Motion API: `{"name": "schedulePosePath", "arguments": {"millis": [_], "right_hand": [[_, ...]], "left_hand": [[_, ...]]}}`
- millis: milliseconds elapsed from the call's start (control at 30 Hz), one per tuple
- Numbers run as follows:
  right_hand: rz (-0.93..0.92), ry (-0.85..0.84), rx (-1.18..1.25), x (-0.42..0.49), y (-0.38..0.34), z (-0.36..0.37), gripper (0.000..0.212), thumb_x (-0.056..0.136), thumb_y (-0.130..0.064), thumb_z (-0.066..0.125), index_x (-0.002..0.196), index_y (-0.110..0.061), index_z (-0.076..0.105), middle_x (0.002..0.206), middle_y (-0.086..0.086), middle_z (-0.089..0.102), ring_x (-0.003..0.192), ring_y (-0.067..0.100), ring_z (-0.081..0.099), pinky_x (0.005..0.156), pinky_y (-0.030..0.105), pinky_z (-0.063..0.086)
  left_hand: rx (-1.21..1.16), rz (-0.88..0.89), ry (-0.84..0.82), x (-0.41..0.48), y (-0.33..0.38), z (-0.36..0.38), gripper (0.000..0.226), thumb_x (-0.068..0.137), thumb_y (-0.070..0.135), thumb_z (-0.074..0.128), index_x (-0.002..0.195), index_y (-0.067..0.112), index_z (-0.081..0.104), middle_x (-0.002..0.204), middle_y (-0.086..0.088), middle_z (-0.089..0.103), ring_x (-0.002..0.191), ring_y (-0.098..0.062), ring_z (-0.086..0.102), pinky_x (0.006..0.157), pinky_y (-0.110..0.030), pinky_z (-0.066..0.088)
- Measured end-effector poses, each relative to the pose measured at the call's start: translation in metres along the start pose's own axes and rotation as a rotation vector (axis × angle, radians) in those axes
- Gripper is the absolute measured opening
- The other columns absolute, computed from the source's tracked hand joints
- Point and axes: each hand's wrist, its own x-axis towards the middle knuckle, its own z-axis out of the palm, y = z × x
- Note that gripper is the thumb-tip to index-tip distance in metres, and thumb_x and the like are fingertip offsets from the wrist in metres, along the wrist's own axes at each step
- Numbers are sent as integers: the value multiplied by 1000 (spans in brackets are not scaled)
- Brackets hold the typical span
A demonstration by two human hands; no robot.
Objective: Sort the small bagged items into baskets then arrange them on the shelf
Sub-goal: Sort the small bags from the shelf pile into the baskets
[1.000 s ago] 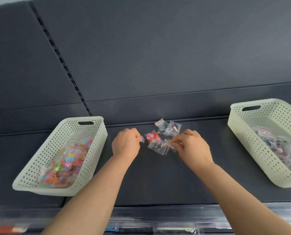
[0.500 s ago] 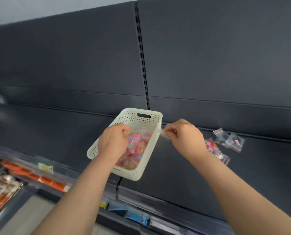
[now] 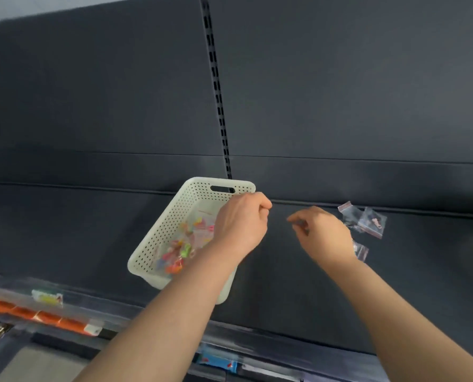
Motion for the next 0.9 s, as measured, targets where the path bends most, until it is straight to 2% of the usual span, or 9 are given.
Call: {"name": "schedulePosePath", "arguments": {"millis": [167, 267, 333, 433, 533, 633, 733, 800, 900], "right_hand": [[258, -9, -139, -32, 61, -27, 23, 91, -22, 53, 104, -34, 68, 106, -10, 64, 93, 19, 61, 64, 27, 44], [349, -10, -155, -45, 83, -42, 25, 91, -21, 52, 102, -35, 70, 102, -9, 61, 97, 19, 59, 64, 26, 39], [381, -1, -174, -52, 95, -48, 23, 92, -22, 52, 99, -34, 70, 98, -8, 60, 97, 19, 59, 65, 27, 42], [430, -10, -187, -58, 112, -52, 23, 91, -21, 53, 104, -32, 69, 103, -8, 61, 102, 18, 59, 73, 29, 49], [441, -28, -182, -61, 122, -53, 25, 91, -20, 52, 106, -31, 69, 106, -10, 62, 105, 16, 57, 77, 29, 50], [459, -39, -189, -56, 129, -55, 25, 91, -21, 52, 106, -32, 67, 106, -10, 62, 103, 16, 58, 74, 27, 47], [501, 3, -185, -51, 135, -59, 26, 90, -23, 52, 112, -30, 62, 109, -6, 62, 103, 20, 58, 69, 28, 42], [519, 57, -164, -50, 139, -59, 29, 91, -27, 55, 120, -26, 58, 110, -2, 59, 108, 22, 55, 69, 31, 43], [517, 50, -173, -49, 145, -58, 35, 94, -35, 52, 127, -26, 53, 109, 0, 54, 111, 21, 51, 70, 33, 45]], "left_hand": [[-33, 135, -202, 19, 44, 40, 26, 100, 20, 48, 116, 27, 66, 118, 7, 67, 112, -18, 57, 90, -35, 48], [-2, 166, -370, 31, 63, 72, 29, 100, 22, 49, 127, 25, 60, 129, 3, 62, 121, -21, 54, 96, -37, 46], [18, 186, -426, 40, 75, 90, 35, 99, 24, 51, 134, 24, 53, 136, 0, 56, 126, -23, 50, 99, -38, 44], [67, 240, -428, 53, 95, 111, 41, 99, 25, 51, 140, 24, 47, 137, -5, 50, 127, -27, 44, 97, -40, 43], [175, 303, -452, 64, 109, 129, 42, 100, 21, 46, 142, 29, 43, 140, -4, 47, 125, -28, 39, 93, -40, 41], [245, 360, -469, 63, 115, 142, 42, 98, 14, 46, 136, 32, 50, 138, 0, 48, 122, -27, 39, 88, -38, 38], [247, 451, -466, 48, 122, 147, 43, 96, 12, 48, 133, 34, 54, 134, 3, 50, 122, -25, 38, 93, -39, 37], [231, 513, -463, 35, 124, 148, 36, 98, 18, 51, 129, 33, 58, 128, 3, 54, 119, -24, 39, 94, -40, 36], [184, 462, -470, 25, 126, 143, 27, 99, 39, 50, 121, 35, 65, 120, 3, 59, 117, -24, 42, 95, -41, 36]]}}
